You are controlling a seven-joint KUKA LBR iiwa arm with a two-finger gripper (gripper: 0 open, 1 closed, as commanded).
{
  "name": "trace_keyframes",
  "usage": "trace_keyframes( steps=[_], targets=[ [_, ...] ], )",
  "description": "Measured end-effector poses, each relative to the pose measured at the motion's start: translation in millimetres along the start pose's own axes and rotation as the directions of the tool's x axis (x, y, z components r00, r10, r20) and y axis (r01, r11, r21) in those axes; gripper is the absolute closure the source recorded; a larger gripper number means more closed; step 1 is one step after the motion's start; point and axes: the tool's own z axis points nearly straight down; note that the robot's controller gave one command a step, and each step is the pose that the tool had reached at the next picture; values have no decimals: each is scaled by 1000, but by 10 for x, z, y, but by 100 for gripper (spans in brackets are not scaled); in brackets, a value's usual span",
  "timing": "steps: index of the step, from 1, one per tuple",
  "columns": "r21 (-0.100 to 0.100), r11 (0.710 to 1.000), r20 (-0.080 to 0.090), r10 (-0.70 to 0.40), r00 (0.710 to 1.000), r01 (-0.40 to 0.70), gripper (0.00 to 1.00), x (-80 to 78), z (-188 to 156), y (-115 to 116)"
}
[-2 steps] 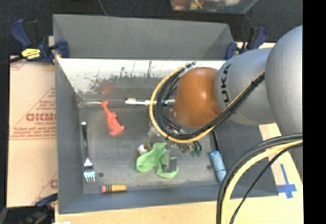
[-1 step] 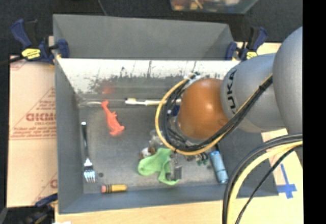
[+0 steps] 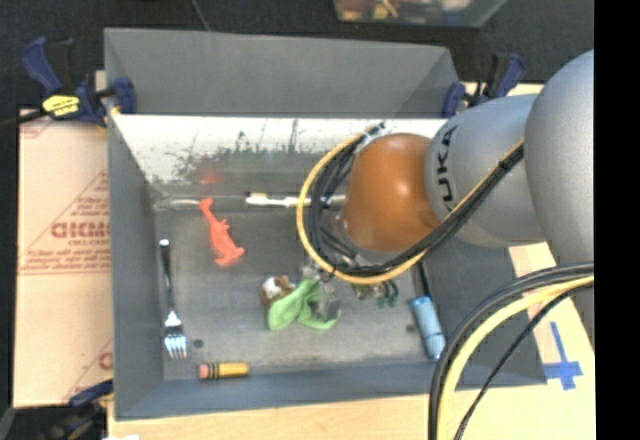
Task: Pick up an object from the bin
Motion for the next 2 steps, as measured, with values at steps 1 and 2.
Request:
trace_keyframes(
  steps=[1, 2],
  targets=[
    [0, 1000, 0, 0, 1000, 0, 100, 0, 0, 0],
    [0, 1000, -1, 1, 1000, -1, 100, 5, -14, 1]
  ],
)
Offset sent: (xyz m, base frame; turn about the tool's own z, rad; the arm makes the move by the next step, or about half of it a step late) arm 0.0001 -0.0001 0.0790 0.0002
